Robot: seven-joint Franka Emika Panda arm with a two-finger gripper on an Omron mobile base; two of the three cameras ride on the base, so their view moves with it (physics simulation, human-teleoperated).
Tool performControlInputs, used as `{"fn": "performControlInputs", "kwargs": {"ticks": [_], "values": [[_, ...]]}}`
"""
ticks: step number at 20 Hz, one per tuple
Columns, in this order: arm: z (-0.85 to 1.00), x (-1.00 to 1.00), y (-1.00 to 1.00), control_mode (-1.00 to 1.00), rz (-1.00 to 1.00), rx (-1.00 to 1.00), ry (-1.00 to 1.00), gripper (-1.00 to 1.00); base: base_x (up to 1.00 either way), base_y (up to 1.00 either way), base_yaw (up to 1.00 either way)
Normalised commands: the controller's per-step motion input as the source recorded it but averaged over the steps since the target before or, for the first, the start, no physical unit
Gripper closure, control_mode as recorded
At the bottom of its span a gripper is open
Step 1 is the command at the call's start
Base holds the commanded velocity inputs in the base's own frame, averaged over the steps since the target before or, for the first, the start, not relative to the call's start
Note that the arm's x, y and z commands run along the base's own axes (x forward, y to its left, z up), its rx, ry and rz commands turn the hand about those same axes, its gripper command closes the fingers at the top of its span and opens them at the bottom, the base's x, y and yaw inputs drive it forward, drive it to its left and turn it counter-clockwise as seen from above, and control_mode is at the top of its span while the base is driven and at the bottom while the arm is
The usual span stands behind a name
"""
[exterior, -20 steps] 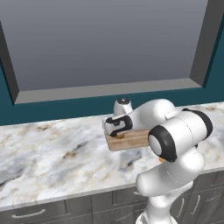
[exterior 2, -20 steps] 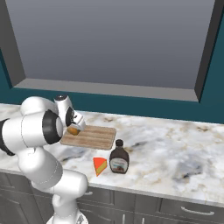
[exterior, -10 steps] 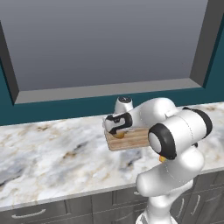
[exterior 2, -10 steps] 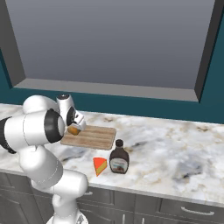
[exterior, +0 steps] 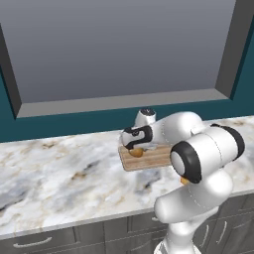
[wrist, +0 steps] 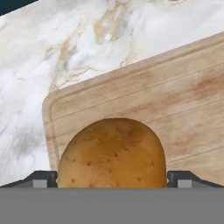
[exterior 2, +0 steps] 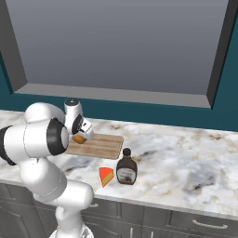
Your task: Retrieve the reheated potato from the microwave, then place the potato, cheese, and condiment on the cutting board.
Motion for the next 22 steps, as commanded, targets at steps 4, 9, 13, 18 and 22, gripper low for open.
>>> {"fn": "performControlInputs", "kwargs": {"ticks": [4, 9, 13, 18, 22], "values": [[0.13, -0.09, -0.02, -1.00, -0.03, 0.00, 0.00, -1.00, 0.00, 0.00, 0.00], [0.18, -0.01, 0.00, -1.00, -0.01, 0.00, 0.00, -1.00, 0.00, 0.00, 0.00], [0.01, 0.00, 0.00, -1.00, 0.00, 0.00, 0.00, -1.00, 0.00, 0.00, 0.00], [-0.15, -0.08, -0.03, -1.00, 0.01, 0.00, -0.02, -1.00, 0.00, 0.00, 0.00], [-0.40, -0.09, -0.02, -1.00, 0.09, 0.00, -0.05, -1.00, 0.00, 0.00, 0.00]]}}
